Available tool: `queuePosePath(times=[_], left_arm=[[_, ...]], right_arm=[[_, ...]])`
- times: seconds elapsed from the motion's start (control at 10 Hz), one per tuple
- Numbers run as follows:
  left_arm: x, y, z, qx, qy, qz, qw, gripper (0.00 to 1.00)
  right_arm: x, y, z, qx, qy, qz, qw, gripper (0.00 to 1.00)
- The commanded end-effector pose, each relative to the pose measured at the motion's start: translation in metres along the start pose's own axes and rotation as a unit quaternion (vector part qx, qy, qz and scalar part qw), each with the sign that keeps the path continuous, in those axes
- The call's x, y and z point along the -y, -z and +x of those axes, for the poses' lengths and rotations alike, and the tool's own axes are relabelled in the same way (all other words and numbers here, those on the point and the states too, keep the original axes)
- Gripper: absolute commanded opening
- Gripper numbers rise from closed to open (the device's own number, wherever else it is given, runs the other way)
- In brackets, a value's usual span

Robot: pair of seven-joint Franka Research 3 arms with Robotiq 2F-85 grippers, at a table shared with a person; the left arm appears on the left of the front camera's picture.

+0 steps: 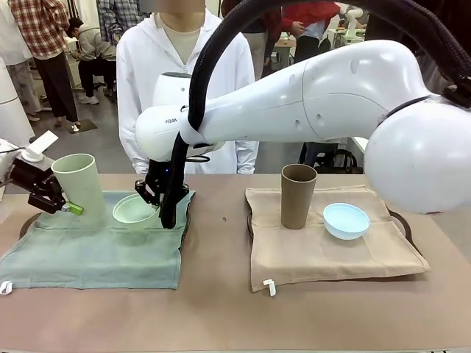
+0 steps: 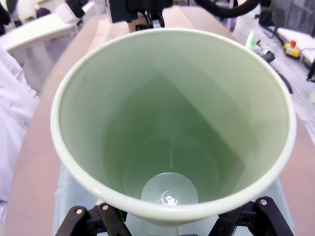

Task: Set up a tray with a mat and arrange the tableware.
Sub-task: Place the Picnic Bowl and Reusable plastic cup back onto the Handle tray in front of the human's position.

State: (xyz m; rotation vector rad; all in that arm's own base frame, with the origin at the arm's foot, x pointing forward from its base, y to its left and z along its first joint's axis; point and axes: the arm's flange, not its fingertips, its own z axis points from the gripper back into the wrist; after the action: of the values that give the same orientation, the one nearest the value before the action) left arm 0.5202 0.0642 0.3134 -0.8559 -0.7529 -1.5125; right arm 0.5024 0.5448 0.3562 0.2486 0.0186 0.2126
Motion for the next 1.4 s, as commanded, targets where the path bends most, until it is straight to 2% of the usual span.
queuePosePath(times=[0.0, 0.5, 0.6, 0.7, 1.1, 1.3], left_arm=[[-0.014, 0.007, -0.011, -0.005, 0.037, -0.009, 0.999, 0.82], [-0.021, 0.02, -0.024, -0.016, 0.049, -0.003, 0.999, 0.82], [-0.023, 0.022, -0.026, -0.021, 0.047, -0.01, 0.999, 0.82], [-0.023, 0.023, -0.027, -0.026, 0.042, -0.008, 0.999, 1.0], [-0.022, 0.006, -0.024, -0.049, 0.03, 0.021, 0.998, 1.0], [-0.018, -0.009, -0.021, -0.07, 0.021, 0.034, 0.997, 1.0]], right_arm=[[0.001, 0.011, 0.009, -0.005, -0.012, 0.025, 1.0, 0.04], [0.008, 0.03, 0.017, -0.009, -0.015, 0.023, 1.0, 0.04], [0.009, 0.03, 0.018, -0.01, -0.017, 0.021, 1.0, 0.13], [0.01, 0.028, 0.017, -0.008, -0.015, 0.018, 1.0, 0.64], [0.006, 0.005, 0.002, 0.008, -0.015, -0.01, 1.0, 1.0], [0.005, -0.008, -0.009, 0.018, -0.02, -0.017, 0.999, 1.0]])
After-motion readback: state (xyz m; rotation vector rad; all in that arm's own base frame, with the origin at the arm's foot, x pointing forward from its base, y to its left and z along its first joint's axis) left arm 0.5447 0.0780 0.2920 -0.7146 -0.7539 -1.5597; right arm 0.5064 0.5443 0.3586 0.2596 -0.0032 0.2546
